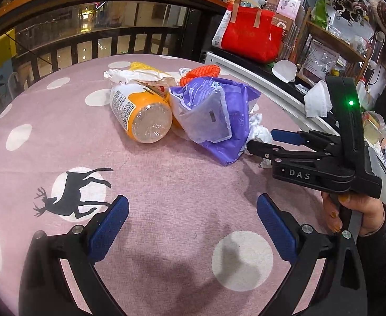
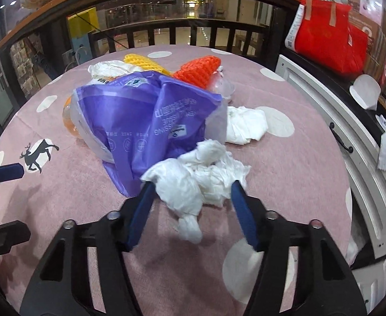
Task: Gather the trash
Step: 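Grasp the white tissues with the right tool while the left tool grasps the purple bag, then carry tissues and purple bag over the bin and open both tools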
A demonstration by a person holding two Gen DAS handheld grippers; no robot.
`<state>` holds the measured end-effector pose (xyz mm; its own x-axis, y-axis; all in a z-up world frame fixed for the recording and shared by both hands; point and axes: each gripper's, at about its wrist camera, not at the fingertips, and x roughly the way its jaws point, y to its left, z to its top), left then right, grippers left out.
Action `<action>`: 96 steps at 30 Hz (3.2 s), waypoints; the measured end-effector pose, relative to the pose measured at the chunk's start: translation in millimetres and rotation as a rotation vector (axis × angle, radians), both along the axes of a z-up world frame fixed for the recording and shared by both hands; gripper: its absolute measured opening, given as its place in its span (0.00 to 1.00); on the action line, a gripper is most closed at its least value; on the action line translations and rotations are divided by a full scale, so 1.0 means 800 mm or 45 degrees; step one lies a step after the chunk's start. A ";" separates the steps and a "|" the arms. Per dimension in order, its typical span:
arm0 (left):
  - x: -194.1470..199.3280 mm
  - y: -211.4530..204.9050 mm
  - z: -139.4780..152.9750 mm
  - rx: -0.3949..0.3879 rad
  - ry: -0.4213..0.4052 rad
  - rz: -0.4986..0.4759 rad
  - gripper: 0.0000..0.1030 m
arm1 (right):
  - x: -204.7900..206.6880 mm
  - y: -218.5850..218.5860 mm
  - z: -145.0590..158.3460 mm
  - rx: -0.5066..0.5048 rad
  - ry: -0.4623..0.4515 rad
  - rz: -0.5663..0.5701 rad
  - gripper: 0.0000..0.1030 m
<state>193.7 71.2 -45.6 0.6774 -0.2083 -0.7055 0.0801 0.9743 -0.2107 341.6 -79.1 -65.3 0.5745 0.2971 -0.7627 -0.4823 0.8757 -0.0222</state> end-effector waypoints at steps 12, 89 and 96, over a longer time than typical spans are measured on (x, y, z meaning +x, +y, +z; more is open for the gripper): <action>0.014 -0.010 0.007 0.016 -0.060 -0.023 0.91 | -0.035 -0.043 0.025 0.059 -0.033 -0.041 0.15; -0.053 -0.338 0.054 -0.115 -0.317 -0.756 0.13 | -0.146 -0.403 -0.211 0.155 0.557 -0.829 0.15; -0.050 -0.373 0.023 -0.088 -0.230 -0.813 0.13 | -0.154 -0.419 -0.244 0.166 0.555 -0.935 0.58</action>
